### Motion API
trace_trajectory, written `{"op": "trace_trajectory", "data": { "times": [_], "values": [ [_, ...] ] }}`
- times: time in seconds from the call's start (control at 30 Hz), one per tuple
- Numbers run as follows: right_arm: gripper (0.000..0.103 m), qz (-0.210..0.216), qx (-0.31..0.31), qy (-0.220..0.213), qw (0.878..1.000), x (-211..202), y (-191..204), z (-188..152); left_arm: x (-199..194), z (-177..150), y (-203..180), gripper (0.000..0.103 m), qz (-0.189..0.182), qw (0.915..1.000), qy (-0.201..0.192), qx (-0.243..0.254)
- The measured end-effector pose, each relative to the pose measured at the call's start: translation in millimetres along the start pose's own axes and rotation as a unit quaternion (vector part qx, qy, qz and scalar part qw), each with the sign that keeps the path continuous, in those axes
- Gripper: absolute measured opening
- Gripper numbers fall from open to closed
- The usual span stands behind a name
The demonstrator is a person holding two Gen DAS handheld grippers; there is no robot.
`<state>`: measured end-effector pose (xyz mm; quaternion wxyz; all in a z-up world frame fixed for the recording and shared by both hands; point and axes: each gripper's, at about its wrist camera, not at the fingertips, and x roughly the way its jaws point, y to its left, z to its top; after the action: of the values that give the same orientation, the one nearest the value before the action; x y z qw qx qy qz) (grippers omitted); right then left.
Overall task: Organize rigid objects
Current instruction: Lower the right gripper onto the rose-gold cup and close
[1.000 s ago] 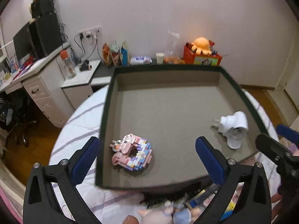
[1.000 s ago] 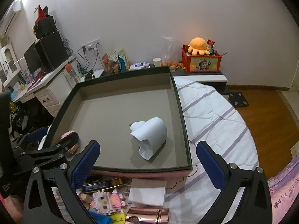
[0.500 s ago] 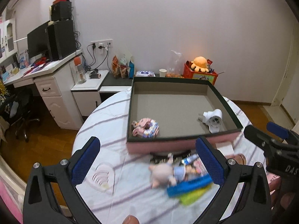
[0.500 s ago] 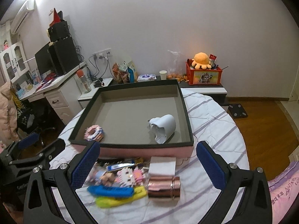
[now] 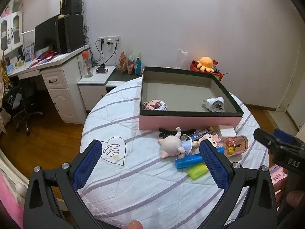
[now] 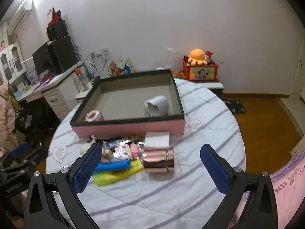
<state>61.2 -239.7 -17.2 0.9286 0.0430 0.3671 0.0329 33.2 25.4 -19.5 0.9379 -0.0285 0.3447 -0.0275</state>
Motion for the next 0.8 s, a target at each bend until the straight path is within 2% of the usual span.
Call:
{"op": "trace_trajectory", "data": {
  "times": [0.33, 0.8],
  "values": [
    [0.103, -0.018, -0.005, 0.046, 0.999, 36, -8, -20, 23, -9, 0, 0.103, -0.001, 0.9997, 0.024, 0.0],
    [0.103, -0.046, -0.009, 0.082, 0.995, 80, -14, -30, 49, -16, -2, 0.103, -0.001, 0.999, 0.046, 0.001]
  ]
}}
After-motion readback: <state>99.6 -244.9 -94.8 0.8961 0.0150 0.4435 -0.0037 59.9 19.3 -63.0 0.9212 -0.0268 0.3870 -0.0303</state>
